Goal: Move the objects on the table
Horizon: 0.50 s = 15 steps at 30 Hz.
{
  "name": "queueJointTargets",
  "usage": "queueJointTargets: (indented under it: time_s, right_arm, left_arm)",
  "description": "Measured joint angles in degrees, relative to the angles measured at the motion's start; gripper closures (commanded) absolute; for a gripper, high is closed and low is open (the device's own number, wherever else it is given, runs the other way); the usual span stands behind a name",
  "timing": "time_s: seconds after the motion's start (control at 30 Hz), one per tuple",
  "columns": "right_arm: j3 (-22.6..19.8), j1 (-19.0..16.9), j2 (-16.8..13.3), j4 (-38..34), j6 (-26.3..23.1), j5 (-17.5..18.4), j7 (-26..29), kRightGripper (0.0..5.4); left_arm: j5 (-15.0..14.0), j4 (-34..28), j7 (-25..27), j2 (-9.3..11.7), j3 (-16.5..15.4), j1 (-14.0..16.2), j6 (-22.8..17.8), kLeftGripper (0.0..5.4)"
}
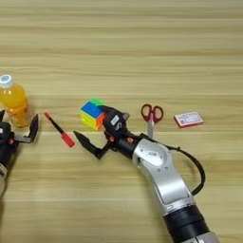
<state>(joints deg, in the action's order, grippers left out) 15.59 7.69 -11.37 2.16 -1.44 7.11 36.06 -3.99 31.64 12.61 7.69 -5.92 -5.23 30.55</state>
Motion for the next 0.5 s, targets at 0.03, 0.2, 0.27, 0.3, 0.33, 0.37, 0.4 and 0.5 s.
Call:
queueJointTargets:
  time_s: [0.03,0.2,0.27,0.3,0.33,0.37,0.4,0.5]
  right_arm:
    - [0.4,0.0,0.2,0.2,-0.5,0.0,0.5,0.00]
    - [1.6,0.4,0.6,1.0,-1.8,0.0,1.8,0.00]
    - [2.2,0.4,0.7,1.5,-1.9,-0.1,1.9,0.00]
    - [2.4,0.5,0.9,1.9,-1.9,-0.2,1.9,0.00]
    - [2.7,0.5,1.0,2.3,-1.9,-0.3,1.9,0.00]
    - [3.1,0.7,1.1,2.9,-2.0,-0.7,1.9,0.00]
    - [3.3,1.0,1.2,3.3,-2.2,-1.1,1.9,0.00]
    - [3.9,2.5,2.0,5.7,-3.1,-1.7,1.7,0.00]
  left_arm:
    - [0.0,0.0,0.0,0.0,0.0,0.0,0.0,0.03]
    - [-0.2,0.0,-0.1,0.0,-0.4,0.0,0.0,0.03]
    - [-0.2,0.0,-0.1,0.0,-0.5,0.0,0.0,0.03]
    - [-0.2,0.0,-0.1,0.0,-0.5,0.0,0.0,0.03]
    - [-0.2,0.0,-0.1,0.0,-0.5,0.0,0.0,0.03]
    - [-0.2,0.0,-0.1,0.0,-0.6,0.0,0.0,0.03]
    - [-0.2,0.0,-0.1,0.0,-0.6,0.0,0.0,0.03]
    - [-0.3,0.1,-0.1,0.1,-0.7,0.0,0.0,0.03]
